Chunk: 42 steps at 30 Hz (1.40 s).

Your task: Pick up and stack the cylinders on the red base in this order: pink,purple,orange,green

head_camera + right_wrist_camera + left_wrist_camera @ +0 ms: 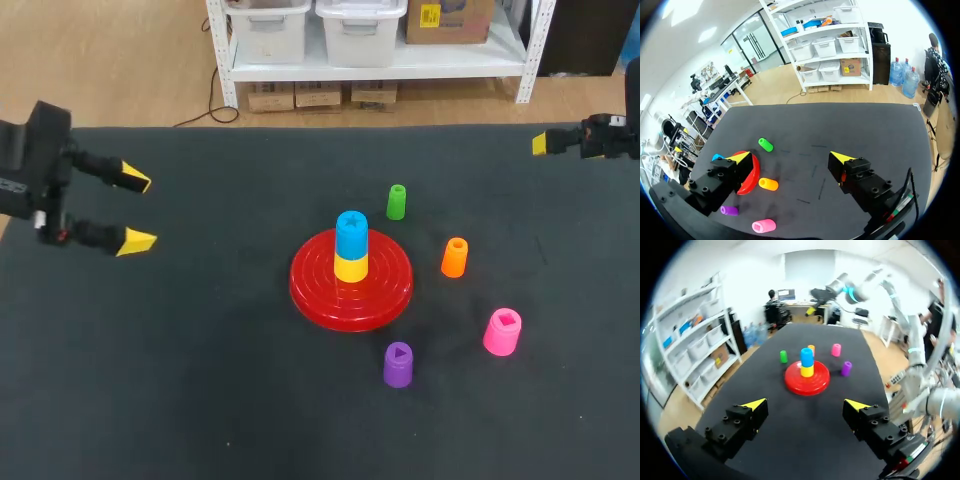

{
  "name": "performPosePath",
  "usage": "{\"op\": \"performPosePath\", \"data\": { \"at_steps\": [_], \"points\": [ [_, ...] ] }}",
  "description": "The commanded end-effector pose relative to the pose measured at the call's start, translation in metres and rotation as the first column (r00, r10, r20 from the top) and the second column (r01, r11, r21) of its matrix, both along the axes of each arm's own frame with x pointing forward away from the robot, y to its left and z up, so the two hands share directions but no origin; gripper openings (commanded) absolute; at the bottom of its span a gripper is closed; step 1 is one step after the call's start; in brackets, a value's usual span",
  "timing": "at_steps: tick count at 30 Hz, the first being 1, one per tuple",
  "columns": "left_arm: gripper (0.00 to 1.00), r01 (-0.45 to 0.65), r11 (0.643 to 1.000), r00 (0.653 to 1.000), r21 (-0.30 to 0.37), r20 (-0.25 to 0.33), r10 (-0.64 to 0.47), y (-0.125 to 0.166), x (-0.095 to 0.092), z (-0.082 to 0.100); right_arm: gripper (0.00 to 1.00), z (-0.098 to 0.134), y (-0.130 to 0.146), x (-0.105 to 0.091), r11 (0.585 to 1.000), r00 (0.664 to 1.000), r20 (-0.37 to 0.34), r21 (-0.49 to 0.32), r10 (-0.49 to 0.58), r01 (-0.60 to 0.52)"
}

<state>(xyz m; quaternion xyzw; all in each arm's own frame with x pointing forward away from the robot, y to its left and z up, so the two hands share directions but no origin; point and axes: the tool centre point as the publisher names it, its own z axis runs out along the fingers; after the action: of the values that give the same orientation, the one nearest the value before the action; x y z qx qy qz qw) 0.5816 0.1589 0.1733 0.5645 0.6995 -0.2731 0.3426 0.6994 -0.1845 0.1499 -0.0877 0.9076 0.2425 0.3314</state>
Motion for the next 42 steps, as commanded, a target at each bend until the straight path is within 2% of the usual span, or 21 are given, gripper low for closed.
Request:
{"op": "performPosePath", "data": {
  "at_steps": [1, 10, 15, 18, 19, 20, 21, 42],
  "points": [
    [1.00, 0.046, 0.999, 0.997, -0.020, -0.057, -0.047, 0.010, 0.003, -0.003, 1.00, 0.000, 0.000, 0.000, 1.000, 1.000, -0.001, 0.001, 0.001, -0.001],
    [1.00, -0.081, 0.997, 0.994, -0.013, -0.071, 0.080, 0.018, 0.005, -0.007, 1.00, 0.000, 0.000, 0.000, 1.000, 1.000, -0.001, 0.001, 0.001, -0.001],
    [1.00, -0.112, 0.994, 0.991, -0.008, -0.079, 0.111, 0.020, 0.006, -0.011, 1.00, 0.000, 0.000, 0.000, 1.000, 1.000, -0.001, 0.001, 0.001, -0.001],
    [1.00, -0.142, 0.990, 0.987, 0.019, -0.071, 0.143, 0.022, 0.007, -0.013, 1.00, 0.000, 0.000, 0.000, 1.000, 1.000, -0.001, 0.001, 0.001, -0.001],
    [1.00, -0.169, 0.984, 0.983, 0.058, -0.061, 0.173, 0.023, 0.008, -0.013, 1.00, 0.000, 0.000, 0.000, 1.000, 1.000, -0.001, 0.001, 0.001, -0.001],
    [1.00, -0.181, 0.982, 0.981, 0.055, -0.067, 0.184, 0.023, 0.009, -0.011, 1.00, 0.000, 0.000, 0.000, 1.000, 1.000, -0.001, 0.001, 0.001, -0.001],
    [1.00, -0.187, 0.982, 0.980, 0.039, -0.069, 0.189, 0.024, 0.009, -0.008, 1.00, 0.000, 0.000, 0.000, 1.000, 1.000, -0.001, 0.001, 0.001, -0.001],
    [1.00, -0.187, 0.982, 0.980, 0.039, -0.069, 0.189, 0.024, 0.009, -0.008, 1.00, 0.000, 0.000, 0.000, 1.000, 1.000, -0.001, 0.001, 0.001, -0.001]
  ]
}}
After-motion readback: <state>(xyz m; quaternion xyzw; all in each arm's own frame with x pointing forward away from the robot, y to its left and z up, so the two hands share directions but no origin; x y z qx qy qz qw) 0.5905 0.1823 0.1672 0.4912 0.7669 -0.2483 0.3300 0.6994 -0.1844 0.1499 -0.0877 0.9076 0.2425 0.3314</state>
